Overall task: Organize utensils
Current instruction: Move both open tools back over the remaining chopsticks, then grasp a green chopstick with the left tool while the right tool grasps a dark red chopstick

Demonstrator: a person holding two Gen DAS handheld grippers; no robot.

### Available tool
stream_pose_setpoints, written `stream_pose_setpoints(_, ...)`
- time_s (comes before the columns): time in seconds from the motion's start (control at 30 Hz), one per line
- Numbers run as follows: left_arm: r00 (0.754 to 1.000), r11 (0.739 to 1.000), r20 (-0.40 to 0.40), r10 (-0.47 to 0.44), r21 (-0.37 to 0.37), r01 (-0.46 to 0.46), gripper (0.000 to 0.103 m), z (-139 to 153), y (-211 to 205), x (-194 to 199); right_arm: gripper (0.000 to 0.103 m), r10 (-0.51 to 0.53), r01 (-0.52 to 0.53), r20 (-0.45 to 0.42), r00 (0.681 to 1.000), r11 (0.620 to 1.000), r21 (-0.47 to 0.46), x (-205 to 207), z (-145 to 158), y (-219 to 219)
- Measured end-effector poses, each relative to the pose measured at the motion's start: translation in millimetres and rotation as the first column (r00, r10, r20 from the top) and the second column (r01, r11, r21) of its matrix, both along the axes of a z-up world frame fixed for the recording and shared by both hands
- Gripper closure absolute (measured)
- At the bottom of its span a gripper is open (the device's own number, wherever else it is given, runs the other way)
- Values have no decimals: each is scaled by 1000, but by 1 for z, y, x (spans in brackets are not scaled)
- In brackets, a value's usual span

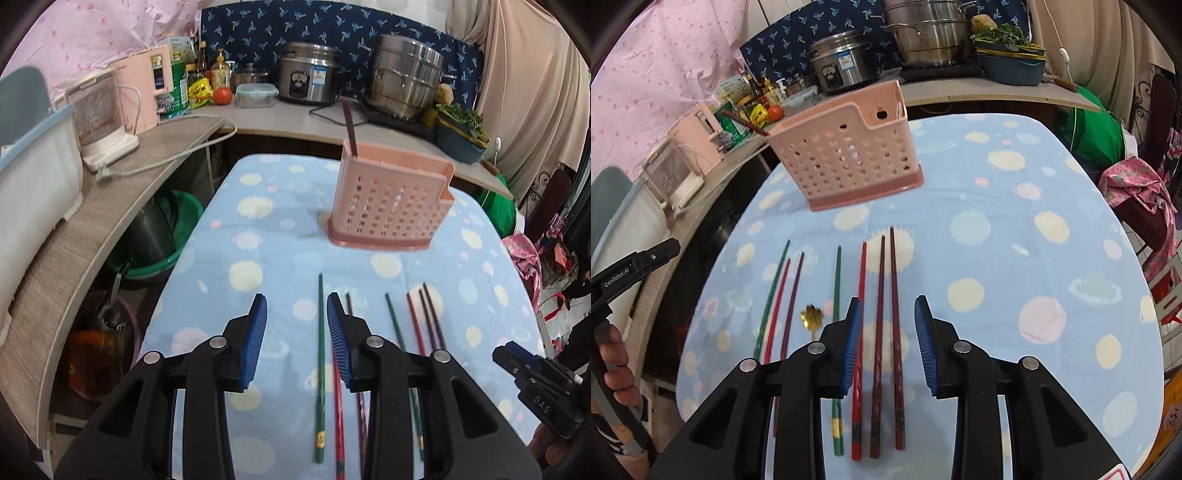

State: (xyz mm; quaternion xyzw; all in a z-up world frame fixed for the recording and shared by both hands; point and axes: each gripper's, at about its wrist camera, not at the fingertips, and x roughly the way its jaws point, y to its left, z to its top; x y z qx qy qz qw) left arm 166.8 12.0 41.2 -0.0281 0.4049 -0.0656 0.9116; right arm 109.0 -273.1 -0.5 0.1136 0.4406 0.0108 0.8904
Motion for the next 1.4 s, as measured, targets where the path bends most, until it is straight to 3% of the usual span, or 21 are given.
stream_pose_setpoints(0.53,989,1000,-144,-15,18,18,71,-67,3,-43,74,13,-10,-124,992,1000,23,-41,-57,9)
stream_pose_setpoints(0.8,985,999,-173,-27,19,30,71,-80,1,-52,79,22,-24,-129,991,1000,-19,-43,-61,14)
stream_pose_setpoints(0.9,981,999,-189,-31,14,34,71,-86,1,-55,85,28,-32,-138,990,999,-27,-43,-63,16)
stream_pose_setpoints(1.13,978,999,-202,-45,21,50,58,-94,-4,-61,95,30,-36,-152,988,999,-37,-43,-70,17)
stream_pose_setpoints(1.4,971,997,-227,-70,7,74,57,-102,-11,-62,96,33,-39,-149,988,998,-42,-44,-70,17)
